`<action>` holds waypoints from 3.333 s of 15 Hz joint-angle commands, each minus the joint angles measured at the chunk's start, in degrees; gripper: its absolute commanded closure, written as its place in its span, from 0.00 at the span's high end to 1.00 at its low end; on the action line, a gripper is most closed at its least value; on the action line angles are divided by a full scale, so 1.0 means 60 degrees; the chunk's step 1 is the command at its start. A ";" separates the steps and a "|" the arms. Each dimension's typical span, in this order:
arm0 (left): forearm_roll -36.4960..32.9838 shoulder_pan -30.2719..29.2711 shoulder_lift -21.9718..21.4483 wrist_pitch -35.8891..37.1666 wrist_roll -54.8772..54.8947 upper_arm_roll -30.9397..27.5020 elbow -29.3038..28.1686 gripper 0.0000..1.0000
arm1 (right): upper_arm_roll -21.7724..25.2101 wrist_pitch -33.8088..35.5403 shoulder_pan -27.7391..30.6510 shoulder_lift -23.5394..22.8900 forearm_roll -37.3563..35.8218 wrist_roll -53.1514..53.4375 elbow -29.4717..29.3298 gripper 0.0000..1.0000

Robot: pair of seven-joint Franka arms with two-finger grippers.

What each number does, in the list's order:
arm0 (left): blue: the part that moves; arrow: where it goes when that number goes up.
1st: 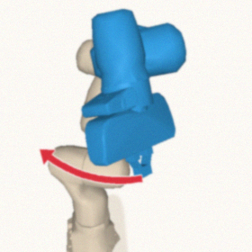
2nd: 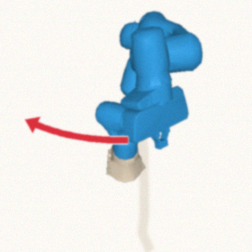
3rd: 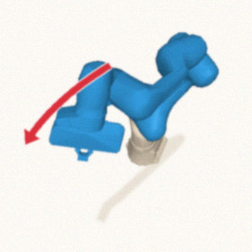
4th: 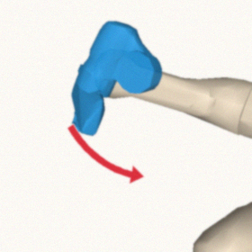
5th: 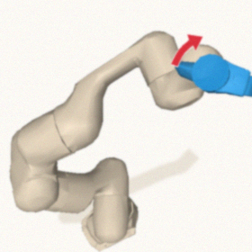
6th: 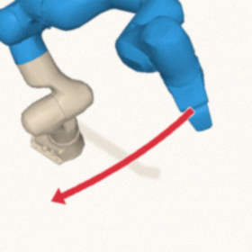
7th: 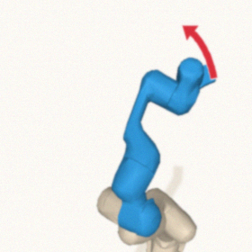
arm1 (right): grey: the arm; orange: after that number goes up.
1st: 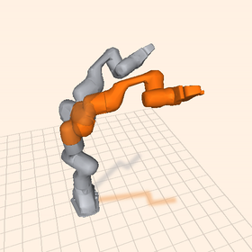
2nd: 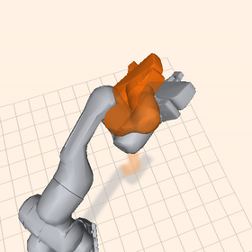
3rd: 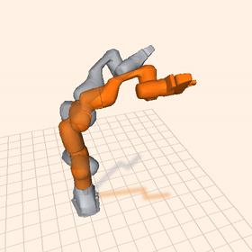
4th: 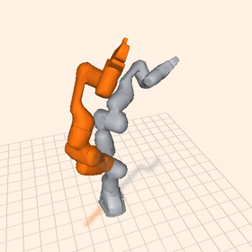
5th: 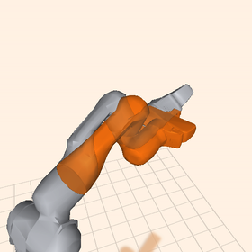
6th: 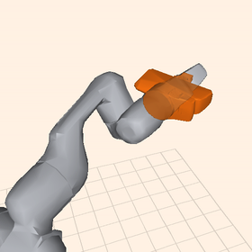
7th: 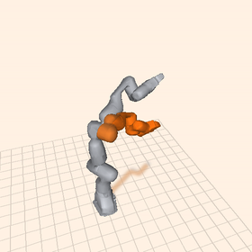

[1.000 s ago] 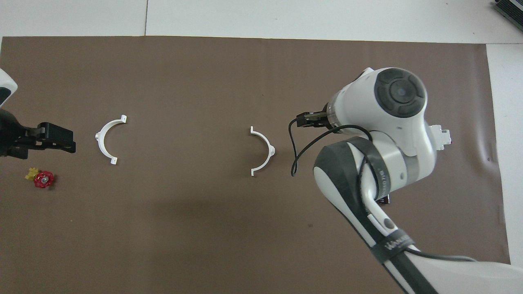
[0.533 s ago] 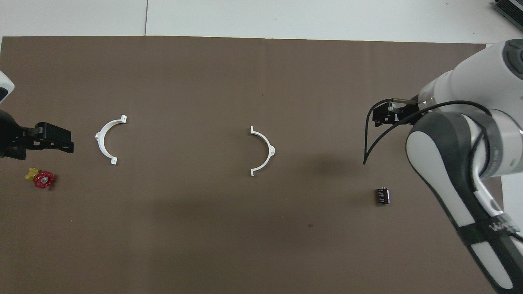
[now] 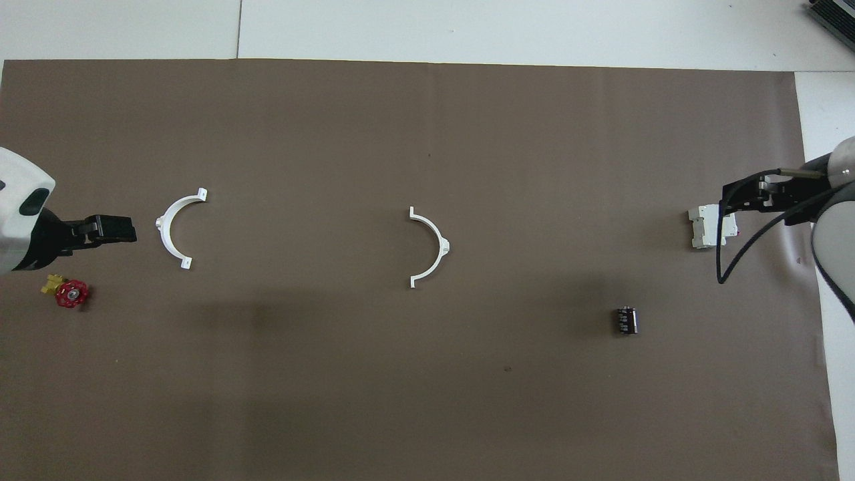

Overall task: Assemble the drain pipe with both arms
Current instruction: 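Reach and grasp the other white clamp half with the left gripper, then lift the clamp half and carry it toward the center clamp half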

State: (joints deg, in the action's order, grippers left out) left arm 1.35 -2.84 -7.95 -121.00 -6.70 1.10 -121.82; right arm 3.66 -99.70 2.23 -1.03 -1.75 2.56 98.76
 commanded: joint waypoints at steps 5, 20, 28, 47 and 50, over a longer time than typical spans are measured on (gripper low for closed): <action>-0.0050 0.0150 0.0974 -0.2940 -0.0846 0.0095 -0.1591 1.00 | -0.0156 0.1996 0.0025 0.0390 -0.0588 -0.0910 -0.1433 1.00; -0.0050 -0.0200 0.2849 -0.4808 -0.1155 0.0065 -0.1449 1.00 | -0.0273 0.2627 -0.0151 0.0244 0.0263 -0.0895 -0.1872 1.00; -0.0050 -0.0245 0.2951 -0.4838 -0.1183 0.0065 -0.1420 1.00 | -0.0259 0.2423 -0.0342 0.0332 0.0144 -0.0822 -0.1607 1.00; -0.0065 -0.0084 0.2339 -0.1992 -0.1110 0.0065 -0.0092 0.00 | -0.0244 0.2422 -0.0298 0.0376 0.0189 -0.0662 -0.1549 1.00; -0.0079 -0.0084 0.1723 0.1012 -0.1154 0.0109 0.1476 0.00 | -0.0215 0.2421 -0.0429 0.0376 0.0189 -0.0662 -0.1549 1.00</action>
State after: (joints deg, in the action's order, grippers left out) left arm 1.35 -3.93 5.69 -126.14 -13.45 2.01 -118.61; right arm 2.47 -84.80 -0.27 0.83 -0.77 -1.65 88.73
